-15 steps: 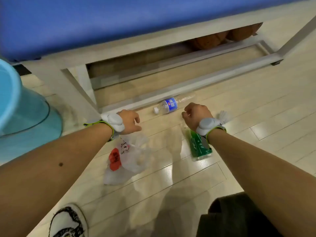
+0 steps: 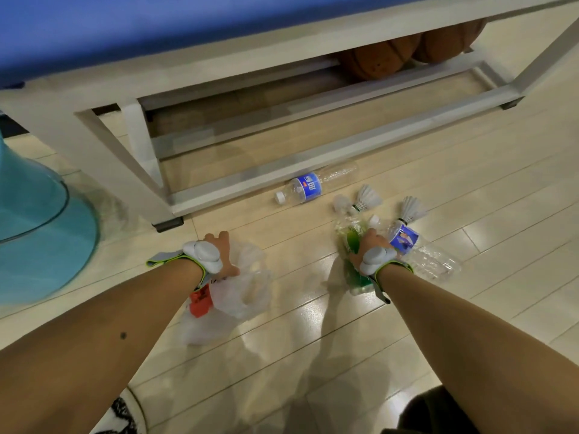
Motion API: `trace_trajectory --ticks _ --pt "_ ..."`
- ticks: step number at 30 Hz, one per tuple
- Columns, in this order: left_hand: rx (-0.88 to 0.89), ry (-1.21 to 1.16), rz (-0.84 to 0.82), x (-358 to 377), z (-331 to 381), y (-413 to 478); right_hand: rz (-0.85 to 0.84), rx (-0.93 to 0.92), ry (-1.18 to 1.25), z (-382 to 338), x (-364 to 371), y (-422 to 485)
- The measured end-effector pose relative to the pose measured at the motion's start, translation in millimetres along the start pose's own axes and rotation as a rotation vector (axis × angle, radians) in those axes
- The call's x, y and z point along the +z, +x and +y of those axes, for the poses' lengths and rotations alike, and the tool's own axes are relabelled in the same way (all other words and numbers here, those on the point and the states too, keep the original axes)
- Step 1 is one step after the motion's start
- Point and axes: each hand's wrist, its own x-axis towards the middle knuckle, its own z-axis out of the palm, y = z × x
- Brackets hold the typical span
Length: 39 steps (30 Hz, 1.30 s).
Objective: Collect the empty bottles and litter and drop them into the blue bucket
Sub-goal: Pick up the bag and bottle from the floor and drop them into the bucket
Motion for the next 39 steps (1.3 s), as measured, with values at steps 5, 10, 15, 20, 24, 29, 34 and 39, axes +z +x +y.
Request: trace_trajectory --ticks 5,10,15,20,24,29,34,39 --pt "0.027 0.012 0.006 6.2 -4.8 8.2 -0.031 -0.041 0.001 5.2 6.8 1.6" --pt "0.033 -0.017 0.073 2.5 -1.6 10.8 -0.024 -0.047 -0.054 -3.7 3.2 -1.5" --pt "0.054 -0.146 0.126 -11.2 7.8 6.8 0.012 -0.088 0.005 -7.4 -2.1 -12.3" --pt "0.136 -0.194 0.197 -25.0 11.8 -3.0 -0.036 -0.132 0.191 -13.0 -19.8 -23.9" --pt "0.187 -0.23 0.229 -48.6 14.7 -21.5 0.002 -0.206 0.43 -18.0 -35.3 -35.6" --pt "0.241 -0.284 0.32 -84.4 2.6 -49.8 0.029 -0.34 0.637 -38.1 -61.7 -57.4" --pt "0.291 -0.332 0.39 -122.1 -16.3 -86.8 0.055 -0.48 0.652 -74.2 -99.9 -81.3" --pt "0.24 -0.38 0.477 -156.1 -51.8 -138.6 0.042 -0.621 0.694 -115.7 -129.7 -111.0"
